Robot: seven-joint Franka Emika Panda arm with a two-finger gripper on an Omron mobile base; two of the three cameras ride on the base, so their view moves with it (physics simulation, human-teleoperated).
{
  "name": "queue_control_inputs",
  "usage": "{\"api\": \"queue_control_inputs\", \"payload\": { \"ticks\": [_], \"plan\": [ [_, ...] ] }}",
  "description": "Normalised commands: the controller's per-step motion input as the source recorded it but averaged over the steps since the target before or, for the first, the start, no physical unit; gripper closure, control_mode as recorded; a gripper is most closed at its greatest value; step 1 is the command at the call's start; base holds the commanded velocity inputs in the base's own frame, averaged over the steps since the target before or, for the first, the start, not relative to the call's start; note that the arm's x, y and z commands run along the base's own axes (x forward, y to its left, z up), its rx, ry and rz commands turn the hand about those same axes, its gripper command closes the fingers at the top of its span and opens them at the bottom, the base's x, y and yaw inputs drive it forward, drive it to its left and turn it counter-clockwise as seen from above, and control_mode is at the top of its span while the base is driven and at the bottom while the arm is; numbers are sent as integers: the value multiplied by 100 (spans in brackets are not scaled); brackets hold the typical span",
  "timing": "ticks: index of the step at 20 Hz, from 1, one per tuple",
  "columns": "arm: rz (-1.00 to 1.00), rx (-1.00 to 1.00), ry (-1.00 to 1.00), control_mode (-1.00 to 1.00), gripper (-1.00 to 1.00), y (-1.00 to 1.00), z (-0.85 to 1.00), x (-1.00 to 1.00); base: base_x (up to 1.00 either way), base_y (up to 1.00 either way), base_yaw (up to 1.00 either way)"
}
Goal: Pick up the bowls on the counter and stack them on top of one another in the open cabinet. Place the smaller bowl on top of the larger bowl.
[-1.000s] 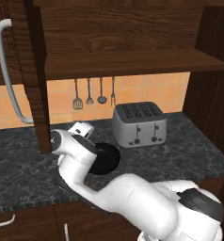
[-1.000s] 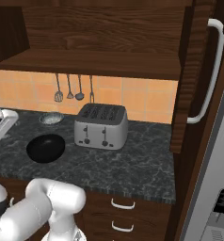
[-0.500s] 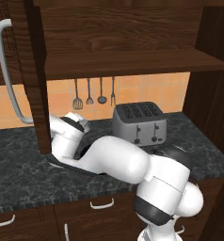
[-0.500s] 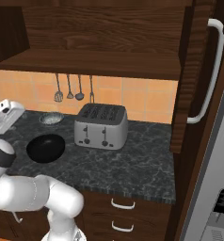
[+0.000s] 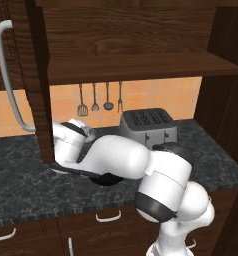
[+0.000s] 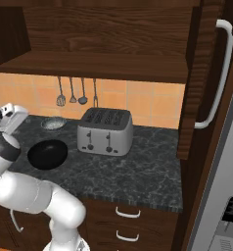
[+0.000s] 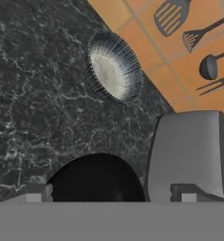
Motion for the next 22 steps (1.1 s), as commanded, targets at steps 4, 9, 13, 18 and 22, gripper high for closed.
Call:
{"api": "queue_control_inputs", "payload": {
  "ticks": [4, 9, 13, 18, 22],
  "plan": [
    [0, 0, 0, -100, -100, 0, -41, 42, 0, 0, 0],
    [0, -5, 1, -100, -100, 3, -45, 73, 0, 0, 0],
    [-1, -2, 0, -100, -100, -4, -14, 55, 0, 0, 0],
    [0, 0, 4, -100, -100, 2, 0, 30, 0, 0, 0],
    [0, -2, 13, -100, -100, 0, -21, 35, 0, 0, 0]
  ]
}}
